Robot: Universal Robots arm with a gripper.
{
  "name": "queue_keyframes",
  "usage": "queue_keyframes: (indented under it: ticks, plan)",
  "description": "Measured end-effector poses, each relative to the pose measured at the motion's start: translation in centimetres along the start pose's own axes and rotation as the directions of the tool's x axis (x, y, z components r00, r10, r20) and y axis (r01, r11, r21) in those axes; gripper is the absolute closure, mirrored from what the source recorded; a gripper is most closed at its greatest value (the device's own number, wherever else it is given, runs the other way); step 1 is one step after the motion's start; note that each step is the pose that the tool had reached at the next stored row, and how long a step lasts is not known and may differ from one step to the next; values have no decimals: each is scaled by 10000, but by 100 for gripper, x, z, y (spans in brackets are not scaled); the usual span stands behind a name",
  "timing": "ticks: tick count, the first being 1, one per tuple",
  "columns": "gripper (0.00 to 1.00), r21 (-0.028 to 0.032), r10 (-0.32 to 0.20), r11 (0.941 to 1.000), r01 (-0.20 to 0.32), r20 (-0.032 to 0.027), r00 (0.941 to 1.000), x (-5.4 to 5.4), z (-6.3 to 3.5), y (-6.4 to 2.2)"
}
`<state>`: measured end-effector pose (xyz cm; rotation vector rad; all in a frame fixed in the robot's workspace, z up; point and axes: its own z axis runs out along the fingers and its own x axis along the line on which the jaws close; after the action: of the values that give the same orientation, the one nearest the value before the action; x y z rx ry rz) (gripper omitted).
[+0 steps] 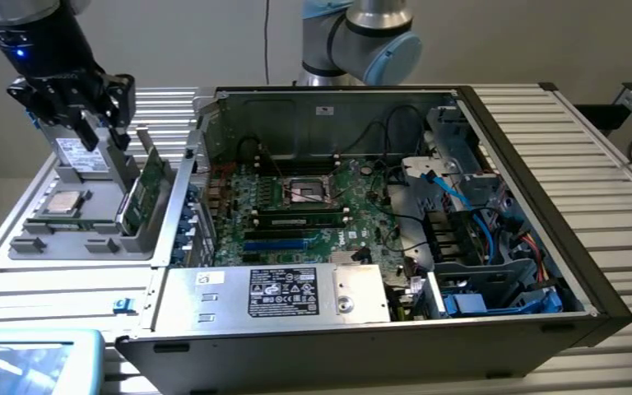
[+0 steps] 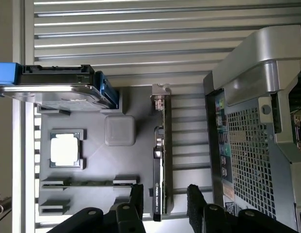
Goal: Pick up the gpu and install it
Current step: 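Pick up the gpu and move the gpu toward the slot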
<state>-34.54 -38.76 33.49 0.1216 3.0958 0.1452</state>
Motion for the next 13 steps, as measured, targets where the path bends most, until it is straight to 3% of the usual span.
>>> queue_keyframes:
  ticks: [2,13]
  plan:
    - [50,-93,35,10000,-35,-1,10000,1,24,-4]
    - [50,-96,45,9999,-45,2,10000,38,185,-29]
